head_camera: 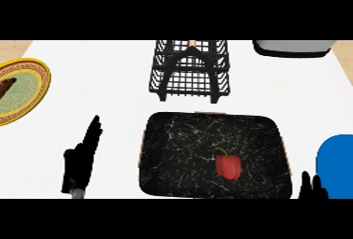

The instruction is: Pick the bell pepper from the tray and place it in the tiered basket

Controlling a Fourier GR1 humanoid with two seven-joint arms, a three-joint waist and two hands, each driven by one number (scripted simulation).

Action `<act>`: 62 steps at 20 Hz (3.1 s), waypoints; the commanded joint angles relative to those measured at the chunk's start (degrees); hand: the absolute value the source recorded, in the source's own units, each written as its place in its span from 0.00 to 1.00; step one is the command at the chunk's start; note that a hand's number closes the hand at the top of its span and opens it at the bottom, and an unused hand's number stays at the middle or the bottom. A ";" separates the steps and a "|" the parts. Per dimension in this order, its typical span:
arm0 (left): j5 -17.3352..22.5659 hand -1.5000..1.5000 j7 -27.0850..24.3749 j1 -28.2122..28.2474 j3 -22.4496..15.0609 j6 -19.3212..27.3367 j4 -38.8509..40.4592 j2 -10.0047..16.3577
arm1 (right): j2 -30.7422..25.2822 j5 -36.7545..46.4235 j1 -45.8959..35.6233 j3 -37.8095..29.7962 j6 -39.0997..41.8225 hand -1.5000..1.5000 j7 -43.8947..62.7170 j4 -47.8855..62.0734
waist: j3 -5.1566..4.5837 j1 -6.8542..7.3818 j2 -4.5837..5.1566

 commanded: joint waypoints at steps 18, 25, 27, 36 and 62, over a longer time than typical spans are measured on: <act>-0.19 0.50 0.48 0.04 1.57 0.08 2.78 -1.47 | 4.16 -11.96 -25.56 0.81 15.87 0.00 23.59 17.22 | 0.13 -1.57 -0.21; -0.93 0.50 -0.07 2.38 0.09 0.27 1.55 -2.80 | 4.16 -16.53 -30.64 -2.90 15.14 0.00 23.60 23.06 | 0.20 -1.13 -0.38; -0.18 0.50 1.43 1.62 2.20 -1.43 0.79 0.55 | 4.16 -17.80 -31.08 -3.59 16.17 0.00 23.61 23.03 | 0.19 -1.10 -0.43; -0.47 0.50 0.92 3.58 1.71 -0.93 -0.32 -1.17 | 4.16 -21.71 -29.64 -4.38 13.41 0.00 23.61 24.78 | 0.20 -1.47 -0.63; -3.06 0.50 3.77 0.98 4.00 -1.12 -0.13 -3.12 | -0.73 -20.36 -36.63 -7.75 11.94 1.00 -2.07 33.27 | 0.26 -2.00 -0.67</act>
